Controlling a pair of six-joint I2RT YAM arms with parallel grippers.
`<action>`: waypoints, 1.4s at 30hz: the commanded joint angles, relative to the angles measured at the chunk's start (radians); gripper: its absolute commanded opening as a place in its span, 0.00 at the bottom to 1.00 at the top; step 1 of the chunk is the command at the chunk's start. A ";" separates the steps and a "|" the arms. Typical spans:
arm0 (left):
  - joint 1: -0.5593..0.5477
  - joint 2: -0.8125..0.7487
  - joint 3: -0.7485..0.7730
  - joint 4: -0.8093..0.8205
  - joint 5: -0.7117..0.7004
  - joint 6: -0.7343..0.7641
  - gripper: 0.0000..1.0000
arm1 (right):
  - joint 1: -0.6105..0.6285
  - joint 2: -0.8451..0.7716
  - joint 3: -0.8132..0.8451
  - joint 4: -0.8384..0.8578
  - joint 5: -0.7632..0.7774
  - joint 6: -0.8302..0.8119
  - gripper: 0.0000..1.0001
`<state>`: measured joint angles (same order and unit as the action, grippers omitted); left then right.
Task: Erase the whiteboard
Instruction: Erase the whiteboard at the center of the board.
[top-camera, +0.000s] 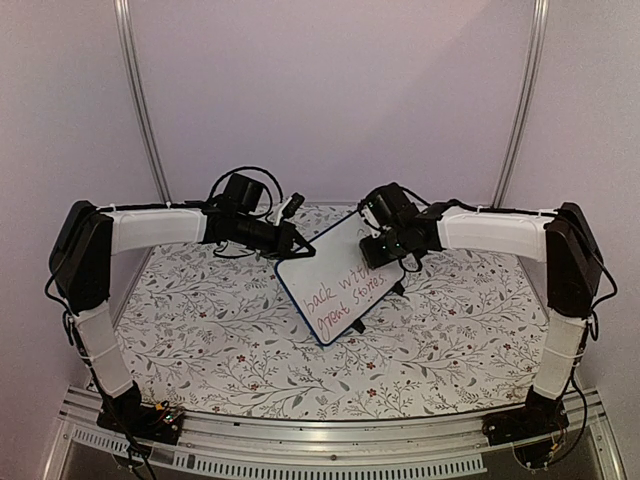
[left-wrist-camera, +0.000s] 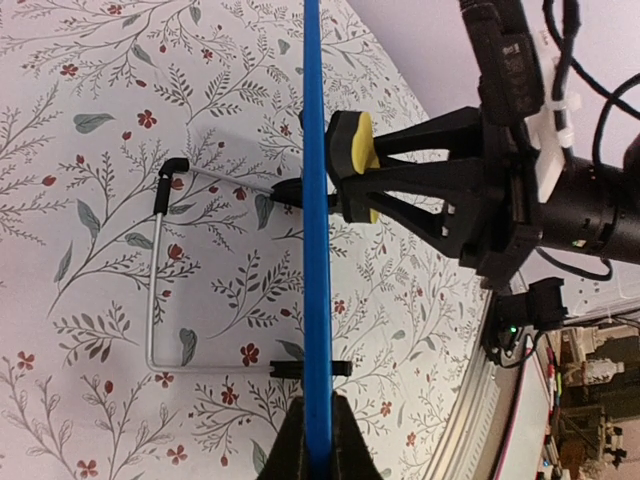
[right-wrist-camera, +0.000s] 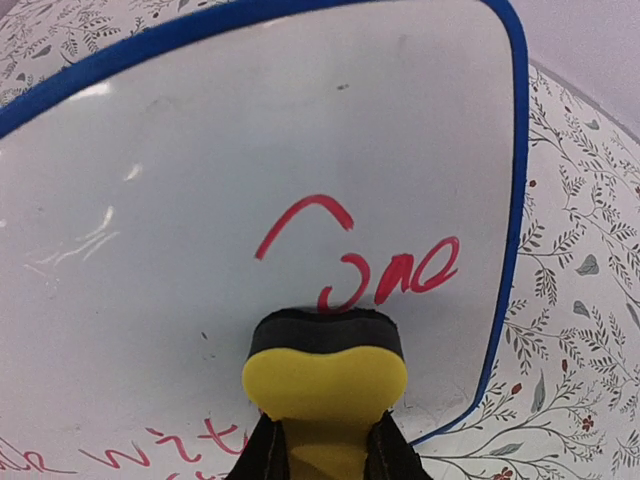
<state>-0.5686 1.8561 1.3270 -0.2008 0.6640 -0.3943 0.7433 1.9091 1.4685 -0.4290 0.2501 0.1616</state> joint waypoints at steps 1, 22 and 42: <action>-0.027 -0.002 0.003 -0.040 0.000 0.071 0.00 | -0.010 -0.040 -0.086 -0.020 -0.012 0.020 0.18; -0.027 -0.005 0.003 -0.042 -0.002 0.074 0.00 | -0.051 0.049 0.114 -0.002 -0.087 -0.008 0.18; -0.027 0.008 0.003 -0.037 0.015 0.065 0.00 | -0.045 -0.038 -0.136 0.052 -0.178 0.034 0.17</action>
<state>-0.5682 1.8561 1.3270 -0.2028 0.6628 -0.3988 0.6933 1.8797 1.3689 -0.3874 0.1204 0.1864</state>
